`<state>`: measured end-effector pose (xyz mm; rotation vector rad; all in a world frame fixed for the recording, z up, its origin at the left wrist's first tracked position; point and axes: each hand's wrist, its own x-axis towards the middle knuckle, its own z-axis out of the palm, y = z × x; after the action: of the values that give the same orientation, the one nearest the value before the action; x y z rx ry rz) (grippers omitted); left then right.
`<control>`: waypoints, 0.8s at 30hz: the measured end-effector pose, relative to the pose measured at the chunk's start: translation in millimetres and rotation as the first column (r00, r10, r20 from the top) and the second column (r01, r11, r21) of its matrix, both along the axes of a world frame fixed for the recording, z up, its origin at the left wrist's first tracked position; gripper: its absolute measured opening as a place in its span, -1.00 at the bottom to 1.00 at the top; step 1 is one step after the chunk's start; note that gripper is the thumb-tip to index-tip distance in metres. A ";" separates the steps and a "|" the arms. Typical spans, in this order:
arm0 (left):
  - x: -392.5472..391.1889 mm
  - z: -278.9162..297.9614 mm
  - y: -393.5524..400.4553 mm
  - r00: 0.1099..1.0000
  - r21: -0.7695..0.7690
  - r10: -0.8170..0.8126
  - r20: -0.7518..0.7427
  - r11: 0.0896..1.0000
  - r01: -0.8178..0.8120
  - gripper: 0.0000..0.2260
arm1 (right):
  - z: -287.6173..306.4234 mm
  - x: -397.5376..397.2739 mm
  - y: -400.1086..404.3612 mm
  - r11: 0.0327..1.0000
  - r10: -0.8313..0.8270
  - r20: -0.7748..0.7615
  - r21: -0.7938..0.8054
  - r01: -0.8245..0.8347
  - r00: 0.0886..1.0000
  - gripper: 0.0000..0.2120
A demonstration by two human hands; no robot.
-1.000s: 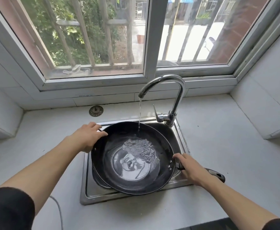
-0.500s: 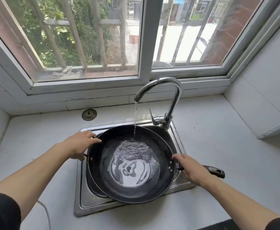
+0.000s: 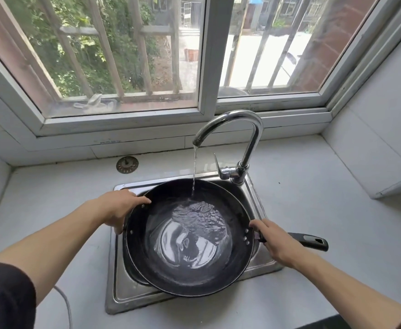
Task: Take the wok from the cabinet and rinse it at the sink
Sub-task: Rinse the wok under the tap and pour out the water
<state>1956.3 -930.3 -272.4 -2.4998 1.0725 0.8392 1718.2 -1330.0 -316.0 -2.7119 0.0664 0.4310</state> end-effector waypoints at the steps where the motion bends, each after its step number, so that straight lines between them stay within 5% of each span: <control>1: -2.6 -2.5 2.9 1.000 -0.018 -0.003 0.021 1.000 0.003 0.06 | 1.4 1.1 -1.5 1.000 0.001 0.024 -0.008 -0.001 1.000 -0.34; 6: -22.7 -10.9 22.3 0.980 -0.193 -0.017 0.199 0.980 0.056 -0.11 | 12.0 9.5 -8.8 0.993 0.052 0.127 -0.108 -0.038 0.991 -0.27; 10: -39.6 -14.9 34.9 0.950 -0.336 0.051 0.307 0.940 0.058 -0.04 | 24.3 16.7 -11.7 0.985 0.107 0.222 -0.154 -0.073 0.969 -0.35; 24: -65.9 -3.2 46.8 0.924 -0.355 0.162 0.346 0.934 -0.030 0.03 | 51.9 33.0 -7.1 0.949 0.236 0.311 -0.276 -0.150 0.921 -0.30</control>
<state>1890.4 -883.5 -275.6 -2.8618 1.0369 0.1838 1751.2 -1337.1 -264.1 -3.0121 -0.2658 -0.0026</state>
